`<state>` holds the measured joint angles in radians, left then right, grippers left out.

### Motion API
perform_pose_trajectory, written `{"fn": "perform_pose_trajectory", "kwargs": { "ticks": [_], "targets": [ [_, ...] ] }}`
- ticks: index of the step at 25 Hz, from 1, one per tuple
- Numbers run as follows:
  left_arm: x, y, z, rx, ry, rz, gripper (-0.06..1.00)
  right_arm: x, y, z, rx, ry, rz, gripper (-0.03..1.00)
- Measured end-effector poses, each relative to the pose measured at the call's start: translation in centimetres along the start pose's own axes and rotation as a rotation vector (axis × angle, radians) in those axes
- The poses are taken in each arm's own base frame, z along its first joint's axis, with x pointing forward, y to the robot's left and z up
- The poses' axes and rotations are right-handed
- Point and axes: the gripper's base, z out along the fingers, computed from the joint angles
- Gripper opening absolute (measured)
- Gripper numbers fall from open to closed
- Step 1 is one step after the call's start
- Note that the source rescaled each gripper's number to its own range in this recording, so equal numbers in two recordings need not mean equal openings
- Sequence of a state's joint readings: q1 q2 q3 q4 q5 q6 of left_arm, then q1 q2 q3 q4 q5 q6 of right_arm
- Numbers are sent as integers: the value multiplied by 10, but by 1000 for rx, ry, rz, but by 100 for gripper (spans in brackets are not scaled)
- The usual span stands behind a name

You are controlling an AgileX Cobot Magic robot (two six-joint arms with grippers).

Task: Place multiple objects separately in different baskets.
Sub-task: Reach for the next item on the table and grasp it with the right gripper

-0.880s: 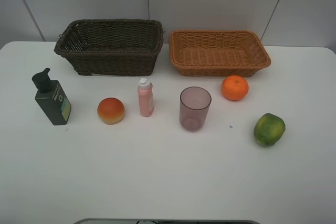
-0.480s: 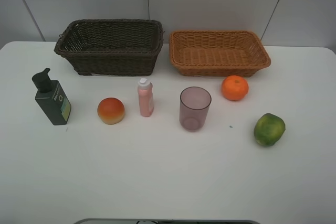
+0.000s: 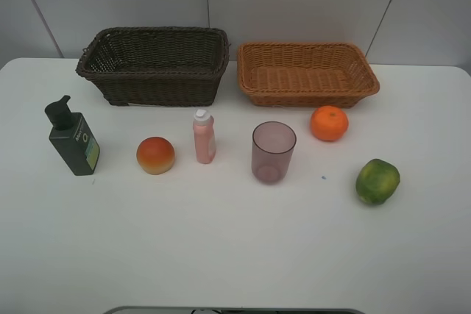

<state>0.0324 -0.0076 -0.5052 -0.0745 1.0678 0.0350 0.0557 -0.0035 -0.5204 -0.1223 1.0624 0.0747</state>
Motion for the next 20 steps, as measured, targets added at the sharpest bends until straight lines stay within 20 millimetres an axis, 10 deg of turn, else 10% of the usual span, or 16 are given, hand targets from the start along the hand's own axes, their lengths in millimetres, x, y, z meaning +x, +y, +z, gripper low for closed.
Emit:
{"fn": "perform_pose_trajectory", "kwargs": {
  "ticks": [20],
  "targets": [
    [0,0,0,0,0,0,88,0,0,0,-17,-1,-8,96]
  ]
}}
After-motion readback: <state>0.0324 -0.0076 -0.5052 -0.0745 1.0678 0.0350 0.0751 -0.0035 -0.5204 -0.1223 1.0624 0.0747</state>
